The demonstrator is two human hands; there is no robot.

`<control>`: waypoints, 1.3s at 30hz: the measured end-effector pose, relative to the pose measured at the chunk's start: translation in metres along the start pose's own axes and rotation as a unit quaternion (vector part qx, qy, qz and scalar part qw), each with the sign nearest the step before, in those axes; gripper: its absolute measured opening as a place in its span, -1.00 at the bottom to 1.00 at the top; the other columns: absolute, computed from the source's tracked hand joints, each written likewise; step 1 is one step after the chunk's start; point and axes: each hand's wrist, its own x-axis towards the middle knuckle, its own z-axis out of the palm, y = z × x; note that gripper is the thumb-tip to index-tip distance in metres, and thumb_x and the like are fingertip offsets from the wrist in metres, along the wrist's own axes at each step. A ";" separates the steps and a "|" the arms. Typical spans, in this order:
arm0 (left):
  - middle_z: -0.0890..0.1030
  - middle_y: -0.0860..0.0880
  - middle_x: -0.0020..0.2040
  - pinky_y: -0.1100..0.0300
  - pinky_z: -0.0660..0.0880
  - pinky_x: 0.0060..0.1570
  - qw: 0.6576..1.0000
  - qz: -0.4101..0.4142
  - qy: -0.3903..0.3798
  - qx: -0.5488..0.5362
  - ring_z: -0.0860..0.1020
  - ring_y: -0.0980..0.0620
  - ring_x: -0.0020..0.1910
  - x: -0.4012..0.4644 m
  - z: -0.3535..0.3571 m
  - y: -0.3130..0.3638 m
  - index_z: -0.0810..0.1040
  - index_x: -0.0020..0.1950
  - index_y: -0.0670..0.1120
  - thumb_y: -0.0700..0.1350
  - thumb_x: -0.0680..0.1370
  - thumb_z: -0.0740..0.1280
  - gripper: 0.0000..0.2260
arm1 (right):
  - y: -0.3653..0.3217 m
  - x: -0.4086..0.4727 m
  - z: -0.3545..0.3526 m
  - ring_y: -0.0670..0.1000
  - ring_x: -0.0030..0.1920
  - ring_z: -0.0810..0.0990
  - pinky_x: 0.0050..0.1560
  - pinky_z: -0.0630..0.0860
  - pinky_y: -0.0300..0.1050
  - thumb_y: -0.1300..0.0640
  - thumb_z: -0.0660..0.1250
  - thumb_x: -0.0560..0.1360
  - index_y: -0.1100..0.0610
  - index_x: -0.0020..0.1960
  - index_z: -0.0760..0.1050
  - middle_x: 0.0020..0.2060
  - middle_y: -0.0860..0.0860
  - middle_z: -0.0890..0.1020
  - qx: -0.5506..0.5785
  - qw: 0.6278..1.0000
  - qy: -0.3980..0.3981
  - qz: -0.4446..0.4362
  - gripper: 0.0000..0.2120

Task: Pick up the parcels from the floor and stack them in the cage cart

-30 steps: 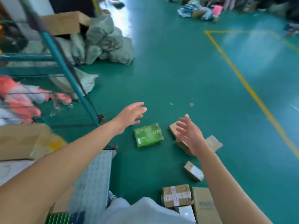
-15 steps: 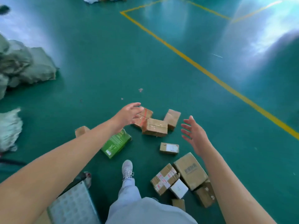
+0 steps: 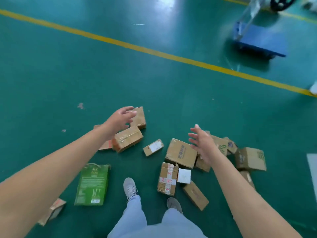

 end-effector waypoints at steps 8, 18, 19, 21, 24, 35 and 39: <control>0.52 0.02 0.34 0.05 0.48 0.29 0.986 0.002 -0.137 0.095 0.54 -0.03 0.29 0.081 0.077 0.040 0.40 0.52 0.03 0.06 0.67 0.33 -0.57 | 0.043 -0.003 -0.044 0.11 0.32 0.54 0.45 0.44 0.14 -0.21 0.12 0.70 0.10 0.46 0.42 0.27 0.05 0.58 0.080 0.988 0.126 0.052 -0.50; 0.49 0.00 0.41 -0.01 0.45 0.38 0.945 -0.040 -0.247 0.210 0.51 -0.07 0.35 0.124 0.229 0.028 0.36 0.55 0.01 0.05 0.67 0.32 -0.55 | 0.124 0.016 -0.134 0.08 0.29 0.55 0.42 0.46 0.13 -0.21 0.11 0.71 0.09 0.48 0.42 0.27 0.02 0.57 0.156 0.963 0.189 0.109 -0.50; 0.50 0.00 0.41 -0.02 0.45 0.39 0.942 -0.045 -0.252 0.216 0.51 -0.07 0.36 0.125 0.248 0.028 0.36 0.55 0.01 0.05 0.67 0.32 -0.54 | 0.134 0.019 -0.149 0.08 0.29 0.55 0.42 0.46 0.13 -0.22 0.11 0.70 0.08 0.48 0.42 0.27 0.01 0.56 0.162 0.962 0.189 0.114 -0.49; 0.50 0.00 0.40 0.01 0.46 0.35 0.940 -0.049 -0.257 0.220 0.52 -0.06 0.34 0.128 0.279 0.028 0.36 0.55 0.02 0.05 0.66 0.33 -0.54 | 0.150 0.025 -0.174 0.07 0.29 0.55 0.42 0.46 0.13 -0.23 0.11 0.70 0.08 0.50 0.41 0.28 0.01 0.56 0.168 0.961 0.186 0.118 -0.48; 0.51 0.02 0.35 0.07 0.47 0.24 0.944 -0.059 -0.244 0.215 0.53 -0.03 0.29 0.135 0.331 0.027 0.37 0.53 0.03 0.06 0.66 0.34 -0.55 | 0.171 0.041 -0.220 0.06 0.29 0.55 0.40 0.48 0.10 -0.24 0.12 0.70 0.07 0.53 0.38 0.31 0.01 0.56 0.170 0.960 0.181 0.128 -0.46; 0.53 0.04 0.30 -0.03 0.46 0.37 0.945 -0.065 -0.239 0.214 0.53 -0.03 0.29 0.216 0.526 0.002 0.39 0.52 0.05 0.06 0.66 0.32 -0.57 | 0.223 0.174 -0.374 0.02 0.28 0.54 0.31 0.49 0.00 -0.22 0.13 0.70 0.02 0.42 0.42 0.25 -0.03 0.57 0.131 0.967 0.176 0.132 -0.57; 0.54 0.08 0.24 0.04 0.48 0.29 0.937 -0.078 -0.247 0.235 0.53 0.00 0.25 0.262 0.566 -0.038 0.39 0.52 0.06 0.06 0.67 0.32 -0.58 | 0.255 0.236 -0.378 0.01 0.23 0.55 0.21 0.47 -0.05 -0.21 0.13 0.70 -0.01 0.30 0.43 0.19 -0.05 0.57 0.118 0.969 0.164 0.144 -0.66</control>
